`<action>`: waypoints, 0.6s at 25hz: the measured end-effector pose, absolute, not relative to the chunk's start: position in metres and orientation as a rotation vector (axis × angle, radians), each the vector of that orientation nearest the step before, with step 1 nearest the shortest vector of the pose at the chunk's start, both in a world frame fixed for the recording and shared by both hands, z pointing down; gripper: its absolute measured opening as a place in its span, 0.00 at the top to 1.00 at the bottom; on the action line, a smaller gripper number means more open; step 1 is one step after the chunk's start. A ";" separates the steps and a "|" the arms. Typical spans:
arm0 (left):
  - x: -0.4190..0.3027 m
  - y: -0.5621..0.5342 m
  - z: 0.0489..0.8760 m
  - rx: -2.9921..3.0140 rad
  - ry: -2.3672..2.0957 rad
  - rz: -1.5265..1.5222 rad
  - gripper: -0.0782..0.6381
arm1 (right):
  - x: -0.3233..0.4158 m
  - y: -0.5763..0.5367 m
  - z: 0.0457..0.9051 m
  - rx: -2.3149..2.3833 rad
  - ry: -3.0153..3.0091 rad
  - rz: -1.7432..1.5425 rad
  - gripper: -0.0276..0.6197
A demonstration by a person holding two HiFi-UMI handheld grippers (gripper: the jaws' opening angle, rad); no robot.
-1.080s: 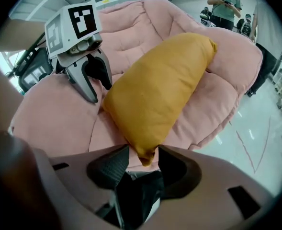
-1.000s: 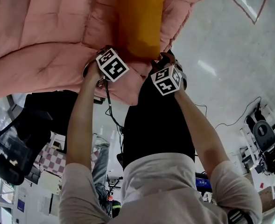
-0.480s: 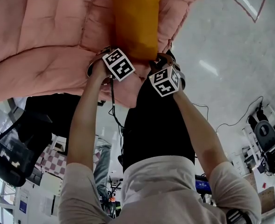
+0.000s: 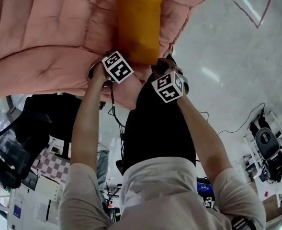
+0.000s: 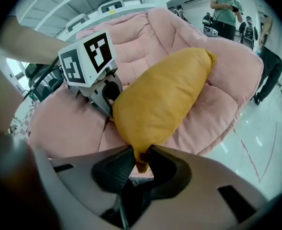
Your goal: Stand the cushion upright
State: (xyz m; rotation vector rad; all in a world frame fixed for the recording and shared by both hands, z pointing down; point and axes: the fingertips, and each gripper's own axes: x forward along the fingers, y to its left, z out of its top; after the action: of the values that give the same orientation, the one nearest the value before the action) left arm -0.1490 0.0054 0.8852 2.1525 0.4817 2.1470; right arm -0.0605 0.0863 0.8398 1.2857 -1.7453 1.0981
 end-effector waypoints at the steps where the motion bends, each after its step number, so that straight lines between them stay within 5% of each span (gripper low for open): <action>1: -0.148 0.006 0.880 2.156 0.479 2.137 0.68 | -0.059 0.085 0.832 1.278 -1.751 1.088 0.81; 15: -0.130 0.022 0.796 2.114 0.259 1.746 0.77 | -0.035 0.075 0.725 1.211 -1.823 0.968 0.85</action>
State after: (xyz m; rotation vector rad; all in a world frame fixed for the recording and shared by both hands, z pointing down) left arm -0.1296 0.0224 0.7964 2.1142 0.2592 1.7463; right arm -0.0354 0.0752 0.7252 1.2111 -1.8233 0.9675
